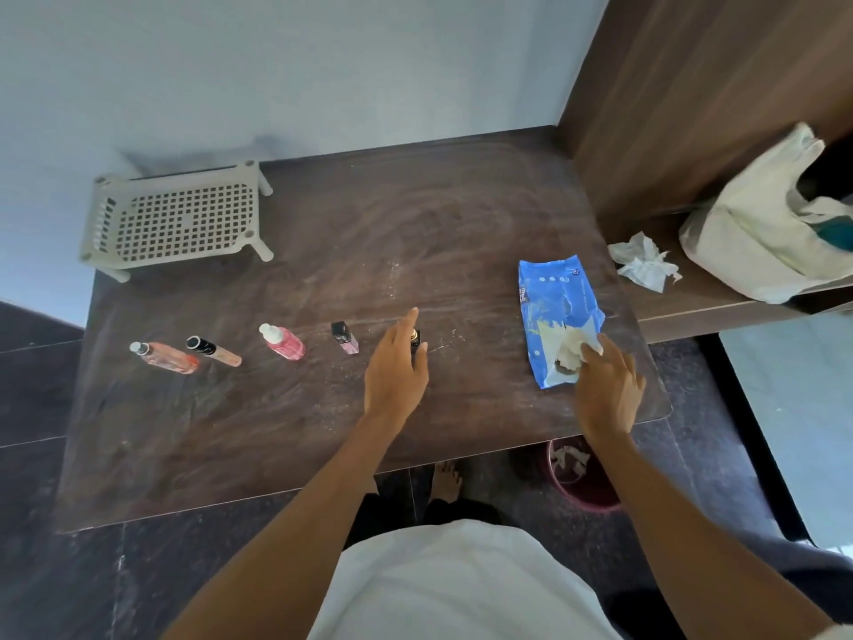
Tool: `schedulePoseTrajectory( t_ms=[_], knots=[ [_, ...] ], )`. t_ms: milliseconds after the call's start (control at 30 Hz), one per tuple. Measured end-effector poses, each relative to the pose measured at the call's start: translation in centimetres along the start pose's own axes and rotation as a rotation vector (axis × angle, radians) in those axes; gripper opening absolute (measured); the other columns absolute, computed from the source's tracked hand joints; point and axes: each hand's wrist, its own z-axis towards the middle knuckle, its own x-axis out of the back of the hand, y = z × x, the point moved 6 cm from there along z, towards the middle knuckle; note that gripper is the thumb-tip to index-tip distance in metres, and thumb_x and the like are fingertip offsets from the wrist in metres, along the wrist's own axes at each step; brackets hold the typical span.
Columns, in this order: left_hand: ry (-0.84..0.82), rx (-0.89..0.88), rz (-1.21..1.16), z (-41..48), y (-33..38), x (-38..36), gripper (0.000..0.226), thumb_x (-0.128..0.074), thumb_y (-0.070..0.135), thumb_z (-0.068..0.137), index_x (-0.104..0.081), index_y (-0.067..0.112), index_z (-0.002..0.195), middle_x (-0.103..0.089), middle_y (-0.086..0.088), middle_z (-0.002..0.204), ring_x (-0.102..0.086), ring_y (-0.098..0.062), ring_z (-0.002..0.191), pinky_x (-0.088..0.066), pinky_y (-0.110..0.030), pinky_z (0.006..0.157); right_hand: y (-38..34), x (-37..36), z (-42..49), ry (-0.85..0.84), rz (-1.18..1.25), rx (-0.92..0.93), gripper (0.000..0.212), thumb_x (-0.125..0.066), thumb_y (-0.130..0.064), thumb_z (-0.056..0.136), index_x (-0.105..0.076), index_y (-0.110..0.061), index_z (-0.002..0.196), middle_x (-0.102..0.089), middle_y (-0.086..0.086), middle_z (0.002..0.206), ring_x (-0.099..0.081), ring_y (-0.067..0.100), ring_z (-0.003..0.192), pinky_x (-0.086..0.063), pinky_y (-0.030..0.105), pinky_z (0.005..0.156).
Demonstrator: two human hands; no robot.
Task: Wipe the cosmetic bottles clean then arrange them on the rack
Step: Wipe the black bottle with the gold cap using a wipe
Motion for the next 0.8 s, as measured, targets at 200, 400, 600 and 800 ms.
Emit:
schedulePoseTrajectory(
  t_ms=[200, 400, 600, 800],
  knots=[
    [0.048, 0.014, -0.084, 0.7, -1.0, -0.1, 0.033, -0.058, 0.015, 0.101, -0.059, 0.013, 0.134, -0.065, -0.004, 0.131, -0.058, -0.019, 0.12, -0.042, -0.027, 0.098, -3.8, 2.5, -2.6, 0.128, 0.46, 0.023, 0.02, -0.06, -0.004, 0.092, -0.072, -0.006, 0.107, -0.072, 0.008, 0.106, -0.063, 0.018, 0.095, -0.042, 0.019, 0.083],
    [0.062, -0.073, -0.221, 1.1, -1.9, -0.3, 0.029, -0.059, 0.035, 0.099, -0.07, 0.008, 0.097, -0.069, 0.0, 0.087, -0.056, -0.006, 0.075, -0.038, -0.011, 0.066, -11.2, 1.1, -5.6, -0.068, 0.755, -0.084, 0.023, -0.058, -0.017, 0.095, -0.071, -0.021, 0.114, -0.073, -0.008, 0.101, -0.061, -0.003, 0.084, -0.045, 0.011, 0.08],
    [0.049, -0.055, -0.501, 1.6, -3.2, -0.8, 0.017, -0.065, 0.024, 0.097, -0.075, 0.013, 0.105, -0.073, 0.012, 0.089, -0.069, 0.0, 0.085, -0.054, -0.018, 0.077, -16.6, -2.3, -5.1, -0.057, 0.834, -0.015, 0.029, -0.058, -0.012, 0.095, -0.069, -0.024, 0.119, -0.07, -0.011, 0.114, -0.064, 0.0, 0.101, -0.047, 0.009, 0.087],
    [0.088, -0.07, -0.743, 1.0, -3.9, -1.6, 0.018, -0.058, 0.021, 0.102, -0.074, 0.017, 0.11, -0.075, 0.008, 0.09, -0.071, -0.008, 0.086, -0.056, -0.026, 0.076, -18.4, -5.5, -7.8, 0.0, 0.772, 0.349, 0.039, -0.05, -0.021, 0.1, -0.053, -0.017, 0.139, -0.055, -0.008, 0.138, -0.046, 0.002, 0.13, -0.039, 0.021, 0.107]
  ],
)
